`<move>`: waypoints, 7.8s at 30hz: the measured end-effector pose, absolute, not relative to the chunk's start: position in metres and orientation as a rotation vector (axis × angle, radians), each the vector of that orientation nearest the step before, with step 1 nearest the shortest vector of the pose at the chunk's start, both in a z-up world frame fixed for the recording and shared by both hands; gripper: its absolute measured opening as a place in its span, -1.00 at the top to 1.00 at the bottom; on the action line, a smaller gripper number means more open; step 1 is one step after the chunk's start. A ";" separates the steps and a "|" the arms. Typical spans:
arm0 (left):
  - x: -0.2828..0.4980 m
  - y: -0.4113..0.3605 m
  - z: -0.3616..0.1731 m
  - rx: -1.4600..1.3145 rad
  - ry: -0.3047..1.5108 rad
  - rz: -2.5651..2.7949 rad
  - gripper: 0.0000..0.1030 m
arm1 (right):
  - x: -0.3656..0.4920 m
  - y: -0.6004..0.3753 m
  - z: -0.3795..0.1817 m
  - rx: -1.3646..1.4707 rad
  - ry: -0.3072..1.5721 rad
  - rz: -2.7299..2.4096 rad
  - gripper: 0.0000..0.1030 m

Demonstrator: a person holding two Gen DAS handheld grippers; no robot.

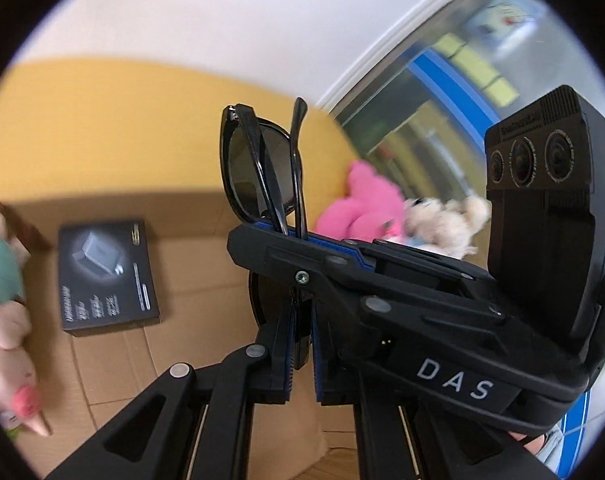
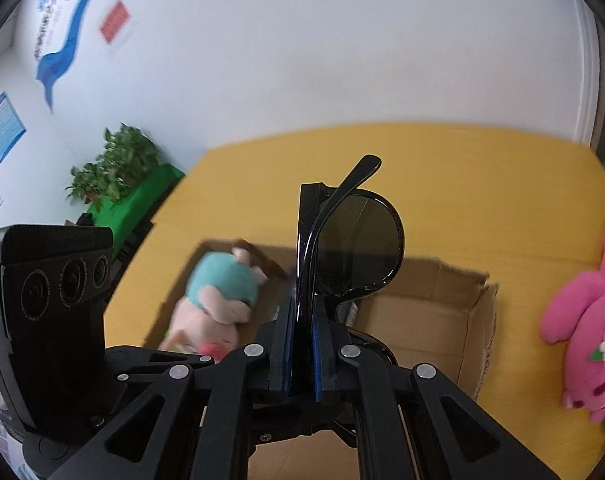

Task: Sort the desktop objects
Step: 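Lift the sunglasses with the right gripper and lower them into the cardboard box, then move both grippers toward the white phone stand on the table, then grasp the white phone stand with the right gripper, then lift the phone stand with the right gripper and release it inside the box, then move both grippers back toward the clear phone case on the table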

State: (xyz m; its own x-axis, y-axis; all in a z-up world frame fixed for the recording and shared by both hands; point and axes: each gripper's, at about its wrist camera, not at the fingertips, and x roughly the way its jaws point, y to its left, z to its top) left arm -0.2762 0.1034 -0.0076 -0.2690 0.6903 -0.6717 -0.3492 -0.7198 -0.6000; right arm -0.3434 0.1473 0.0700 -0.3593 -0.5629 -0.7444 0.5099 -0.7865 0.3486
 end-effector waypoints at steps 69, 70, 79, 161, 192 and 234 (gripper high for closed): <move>0.065 -0.011 0.041 -0.813 -0.149 2.748 -0.56 | -0.002 0.205 0.052 0.791 0.110 -2.620 -1.00; 0.065 -0.010 0.038 -0.819 -0.144 2.744 -0.56 | -0.004 0.207 0.051 0.796 0.105 -2.616 -1.00; 0.062 -0.007 0.030 -0.862 -0.154 2.758 -0.56 | -0.018 0.212 0.035 0.844 0.100 -2.586 -1.00; 0.008 -0.002 0.138 -0.709 0.016 2.622 0.33 | -0.041 0.187 0.132 0.585 0.053 -2.434 0.18; -0.126 -0.111 -0.046 -1.433 -0.054 2.566 0.36 | -0.179 0.019 -0.079 1.313 -0.137 -2.023 0.32; 0.065 -0.023 0.065 -0.671 -0.060 2.758 -0.62 | 0.006 0.176 0.051 0.817 0.123 -2.656 -1.00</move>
